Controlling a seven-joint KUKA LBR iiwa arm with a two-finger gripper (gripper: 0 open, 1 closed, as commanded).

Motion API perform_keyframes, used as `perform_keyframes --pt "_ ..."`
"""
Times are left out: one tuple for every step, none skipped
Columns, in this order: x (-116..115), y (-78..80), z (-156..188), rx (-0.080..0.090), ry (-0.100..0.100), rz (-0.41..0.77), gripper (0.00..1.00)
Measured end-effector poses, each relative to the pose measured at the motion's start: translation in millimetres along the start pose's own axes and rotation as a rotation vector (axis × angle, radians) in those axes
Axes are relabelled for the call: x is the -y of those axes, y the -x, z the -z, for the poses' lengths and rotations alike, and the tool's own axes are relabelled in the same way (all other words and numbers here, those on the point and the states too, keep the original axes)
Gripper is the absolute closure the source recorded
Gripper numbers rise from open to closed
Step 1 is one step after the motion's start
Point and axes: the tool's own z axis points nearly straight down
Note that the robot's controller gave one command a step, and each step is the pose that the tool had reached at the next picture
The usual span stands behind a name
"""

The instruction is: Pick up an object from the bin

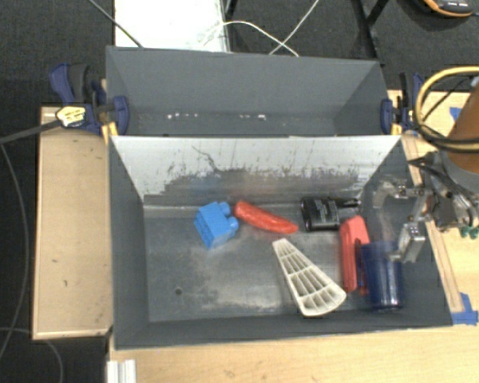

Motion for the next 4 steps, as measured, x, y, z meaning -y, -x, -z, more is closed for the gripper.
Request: perform_keyframes --pt "14.2 -1.3 -90.4 0.002 -0.001 0.322 0.00" --pt "27.9 -25.0 -89.6 0.001 0.000 0.531 0.00" --pt "22.1 5.5 -103.0 0.003 0.001 0.877 0.00" --pt "25.9 4.4 -132.4 0.006 0.000 0.943 0.00"
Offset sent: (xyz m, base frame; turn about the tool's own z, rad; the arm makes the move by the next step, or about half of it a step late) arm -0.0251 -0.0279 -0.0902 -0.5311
